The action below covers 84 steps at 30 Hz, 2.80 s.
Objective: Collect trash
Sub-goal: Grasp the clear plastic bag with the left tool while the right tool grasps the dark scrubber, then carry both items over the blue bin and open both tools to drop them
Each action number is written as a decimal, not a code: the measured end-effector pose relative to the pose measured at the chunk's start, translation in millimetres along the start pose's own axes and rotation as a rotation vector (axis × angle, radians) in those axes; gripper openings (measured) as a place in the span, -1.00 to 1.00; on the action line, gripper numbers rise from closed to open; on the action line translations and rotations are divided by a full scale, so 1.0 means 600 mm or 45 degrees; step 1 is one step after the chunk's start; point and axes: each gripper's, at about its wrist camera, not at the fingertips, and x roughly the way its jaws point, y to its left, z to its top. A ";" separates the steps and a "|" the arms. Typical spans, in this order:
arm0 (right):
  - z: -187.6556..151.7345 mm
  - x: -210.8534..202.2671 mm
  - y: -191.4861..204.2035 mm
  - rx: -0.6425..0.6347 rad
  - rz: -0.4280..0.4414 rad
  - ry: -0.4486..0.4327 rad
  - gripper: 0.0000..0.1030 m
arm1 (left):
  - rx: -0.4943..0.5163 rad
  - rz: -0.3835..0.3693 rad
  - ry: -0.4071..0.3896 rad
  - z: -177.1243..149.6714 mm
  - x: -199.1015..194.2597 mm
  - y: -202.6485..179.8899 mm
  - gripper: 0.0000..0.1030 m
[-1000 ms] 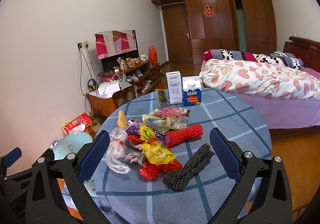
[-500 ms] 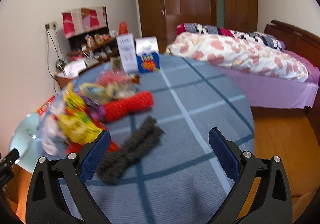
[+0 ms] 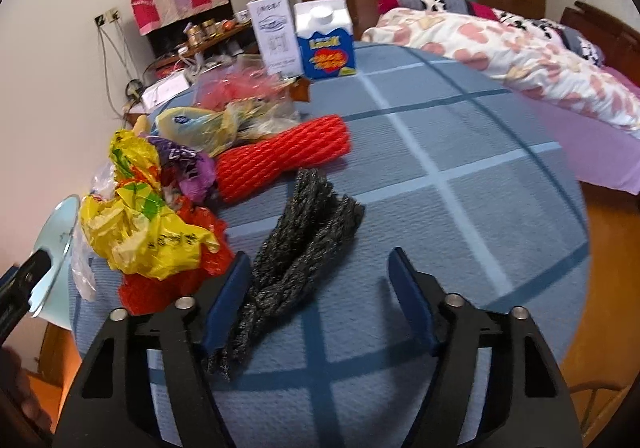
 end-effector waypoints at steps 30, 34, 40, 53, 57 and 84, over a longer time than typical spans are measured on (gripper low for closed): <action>0.076 -0.100 -0.017 0.024 0.044 -0.285 -0.55 | 0.035 -0.172 -0.082 0.055 -0.019 -0.032 -0.28; 0.084 -0.120 0.016 -0.026 0.089 -0.321 -0.55 | 0.002 -0.153 -0.114 0.058 -0.053 0.004 -0.27; 0.090 -0.128 0.096 -0.124 0.196 -0.317 -0.55 | -0.034 -0.068 -0.157 0.057 -0.089 0.072 -0.27; 0.066 -0.101 0.309 -0.413 0.395 -0.274 -0.55 | -0.170 0.170 -0.160 0.045 -0.107 0.247 -0.26; 0.051 -0.084 0.361 -0.496 0.434 -0.257 -0.54 | -0.203 0.209 -0.135 0.037 -0.095 0.283 -0.26; 0.006 0.065 0.512 -0.713 0.568 0.075 -0.16 | -0.175 0.200 0.055 0.001 0.005 0.295 0.14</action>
